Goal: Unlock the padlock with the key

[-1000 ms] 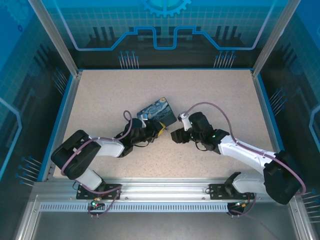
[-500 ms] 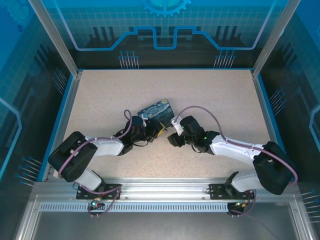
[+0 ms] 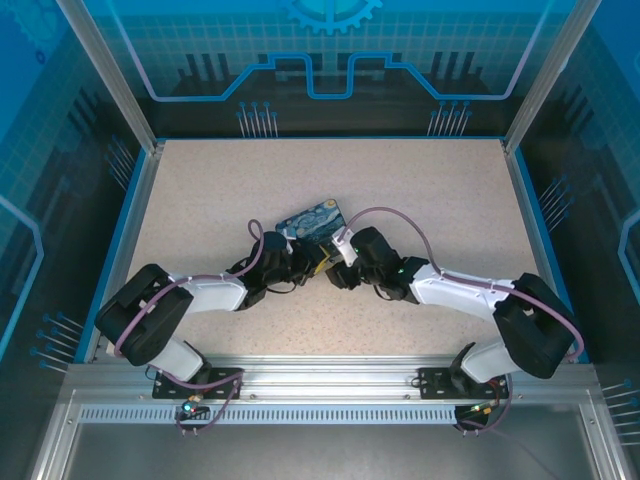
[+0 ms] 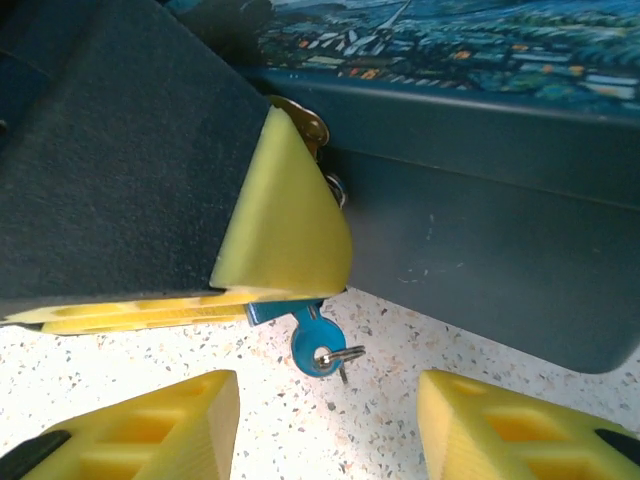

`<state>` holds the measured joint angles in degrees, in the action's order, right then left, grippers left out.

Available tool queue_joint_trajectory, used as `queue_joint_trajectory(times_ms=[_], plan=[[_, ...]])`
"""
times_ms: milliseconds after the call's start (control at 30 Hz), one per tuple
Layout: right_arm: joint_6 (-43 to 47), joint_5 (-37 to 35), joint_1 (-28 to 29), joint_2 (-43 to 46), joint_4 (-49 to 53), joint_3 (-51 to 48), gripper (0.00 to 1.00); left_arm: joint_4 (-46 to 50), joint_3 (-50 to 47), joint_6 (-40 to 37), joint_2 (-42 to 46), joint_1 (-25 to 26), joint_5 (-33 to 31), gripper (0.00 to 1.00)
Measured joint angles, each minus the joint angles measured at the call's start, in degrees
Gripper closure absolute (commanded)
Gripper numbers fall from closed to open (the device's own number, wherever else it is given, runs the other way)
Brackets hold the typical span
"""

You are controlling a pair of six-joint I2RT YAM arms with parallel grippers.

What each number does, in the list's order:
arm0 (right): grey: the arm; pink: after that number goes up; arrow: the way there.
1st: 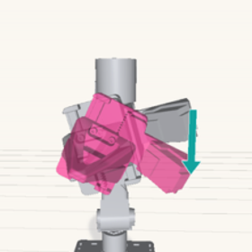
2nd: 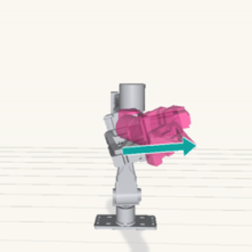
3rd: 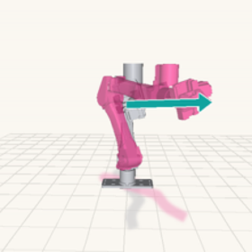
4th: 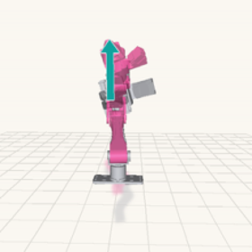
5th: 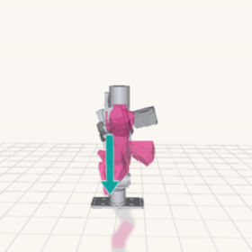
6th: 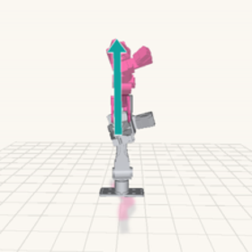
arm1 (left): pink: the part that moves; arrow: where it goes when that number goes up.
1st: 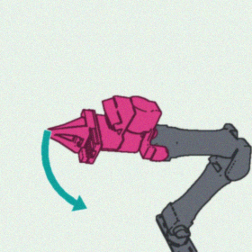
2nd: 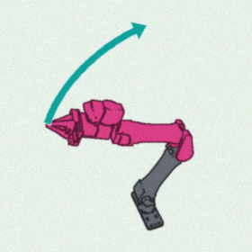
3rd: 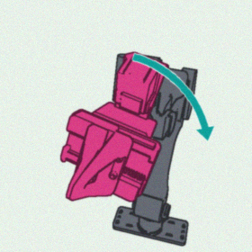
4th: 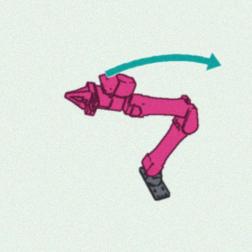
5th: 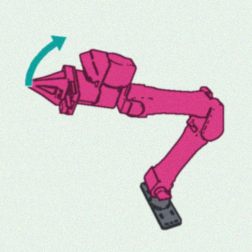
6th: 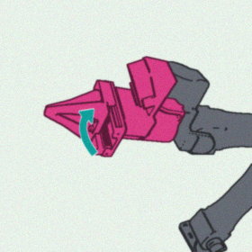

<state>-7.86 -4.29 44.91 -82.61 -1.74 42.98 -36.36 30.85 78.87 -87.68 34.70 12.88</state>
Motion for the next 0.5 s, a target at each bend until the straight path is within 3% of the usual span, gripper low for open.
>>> queue_joint_trajectory(times_ms=[300,500], plan=[[0.0,0.0,0.1,-2.6,0.0,1.0,0.53,0.2,0.6,0.0,0.0,0.0,0.1,1.00],[0.6,0.0,0.1,-3.3,0.0,2.0,0.65,0.2,0.6,0.0,0.0,0.0,0.1,1.00]])
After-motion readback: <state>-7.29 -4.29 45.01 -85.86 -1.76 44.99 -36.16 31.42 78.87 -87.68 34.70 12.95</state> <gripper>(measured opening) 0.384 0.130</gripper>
